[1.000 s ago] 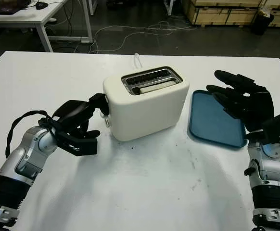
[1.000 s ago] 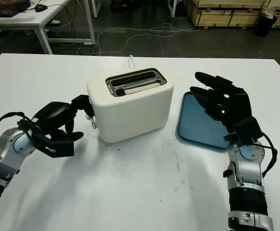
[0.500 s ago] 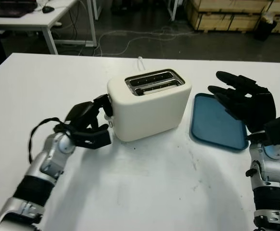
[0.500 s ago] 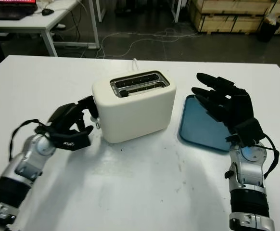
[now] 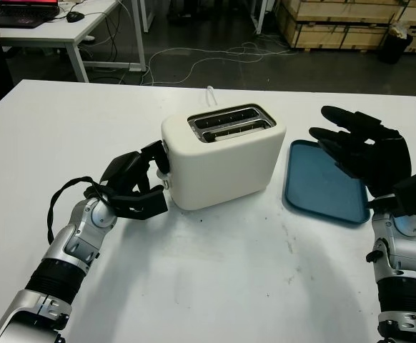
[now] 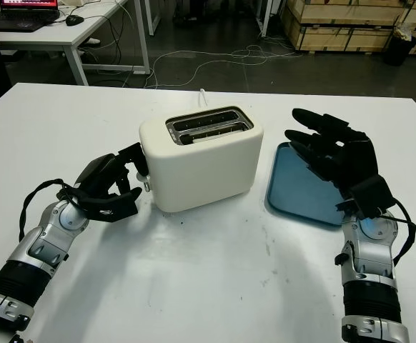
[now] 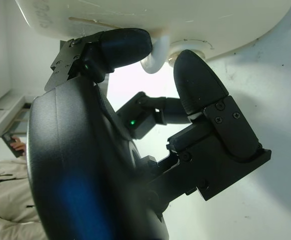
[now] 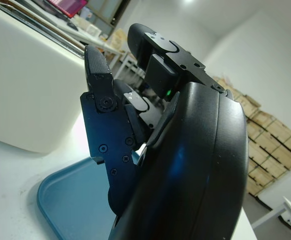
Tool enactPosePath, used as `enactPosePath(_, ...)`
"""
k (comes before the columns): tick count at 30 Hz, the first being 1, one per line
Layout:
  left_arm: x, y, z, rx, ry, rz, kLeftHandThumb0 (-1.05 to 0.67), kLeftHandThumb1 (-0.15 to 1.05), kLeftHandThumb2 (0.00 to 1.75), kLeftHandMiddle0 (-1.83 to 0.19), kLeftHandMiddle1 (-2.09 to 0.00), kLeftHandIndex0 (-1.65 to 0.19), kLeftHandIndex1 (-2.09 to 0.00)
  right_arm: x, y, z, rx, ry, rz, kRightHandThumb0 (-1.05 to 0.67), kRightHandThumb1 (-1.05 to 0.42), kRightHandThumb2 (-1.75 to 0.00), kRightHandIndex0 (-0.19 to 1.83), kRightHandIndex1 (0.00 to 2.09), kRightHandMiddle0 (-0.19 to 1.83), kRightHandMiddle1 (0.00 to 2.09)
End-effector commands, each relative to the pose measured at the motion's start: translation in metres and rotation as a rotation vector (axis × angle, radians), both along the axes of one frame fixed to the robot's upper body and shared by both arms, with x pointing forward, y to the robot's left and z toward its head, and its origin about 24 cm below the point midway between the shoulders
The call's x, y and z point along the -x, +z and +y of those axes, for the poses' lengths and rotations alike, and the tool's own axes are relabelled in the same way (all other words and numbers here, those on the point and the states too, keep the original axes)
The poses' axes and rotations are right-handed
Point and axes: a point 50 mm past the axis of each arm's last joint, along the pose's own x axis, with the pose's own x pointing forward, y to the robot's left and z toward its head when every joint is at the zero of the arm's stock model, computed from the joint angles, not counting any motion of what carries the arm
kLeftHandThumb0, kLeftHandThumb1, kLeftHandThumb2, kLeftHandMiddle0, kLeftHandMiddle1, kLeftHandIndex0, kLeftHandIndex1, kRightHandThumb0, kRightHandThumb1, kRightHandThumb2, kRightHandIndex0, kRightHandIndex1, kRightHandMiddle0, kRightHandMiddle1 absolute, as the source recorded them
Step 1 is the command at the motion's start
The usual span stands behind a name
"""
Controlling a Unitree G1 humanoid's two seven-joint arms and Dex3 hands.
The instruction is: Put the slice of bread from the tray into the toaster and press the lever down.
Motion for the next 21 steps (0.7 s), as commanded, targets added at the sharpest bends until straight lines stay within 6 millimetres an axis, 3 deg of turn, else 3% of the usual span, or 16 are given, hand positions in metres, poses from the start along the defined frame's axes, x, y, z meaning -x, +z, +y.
enactPosePath(1, 0.023, -0.047, -0.032, -0.076, -0.134, 0.222, -0.48, 0.05, 1.74, -1.11, -1.22, -1.01, -1.00, 0.002, 0.007, 0.001, 0.011, 0.008, -0.045, -0.37, -0.92, -0.07, 0.95, 0.01, 0.83, 0.00)
enactPosePath(10, 0.025, -0.035, -0.035, -0.119, -0.179, 0.140, -0.61, 0.11, 1.75, -1.12, -1.23, -1.04, -1.03, 0.002, 0.006, 0.000, 0.015, 0.011, -0.040, -0.38, -0.92, -0.07, 0.93, 0.00, 0.82, 0.00)
enactPosePath(15, 0.029, -0.074, -0.040, -0.262, -0.085, 0.338, -0.43, -0.03, 1.74, -1.01, -1.07, -1.07, -0.85, 0.003, 0.005, -0.001, 0.033, -0.001, -0.041, -0.38, -0.92, -0.07, 0.94, 0.01, 0.83, 0.00)
enactPosePath(18, 0.034, -0.090, -0.043, -0.292, -0.068, 0.466, -0.23, 0.02, 1.52, -1.05, -0.88, -1.11, -0.66, 0.004, 0.004, -0.002, 0.039, -0.005, -0.032, -0.39, -0.92, -0.07, 0.95, 0.01, 0.83, 0.00)
enactPosePath(21, 0.033, -0.096, -0.044, -0.328, -0.056, 0.536, -0.18, 0.12, 1.39, -1.03, -0.75, -1.11, -0.50, 0.004, 0.004, -0.002, 0.039, -0.005, -0.024, -0.40, -0.92, -0.07, 0.95, 0.01, 0.83, 0.00)
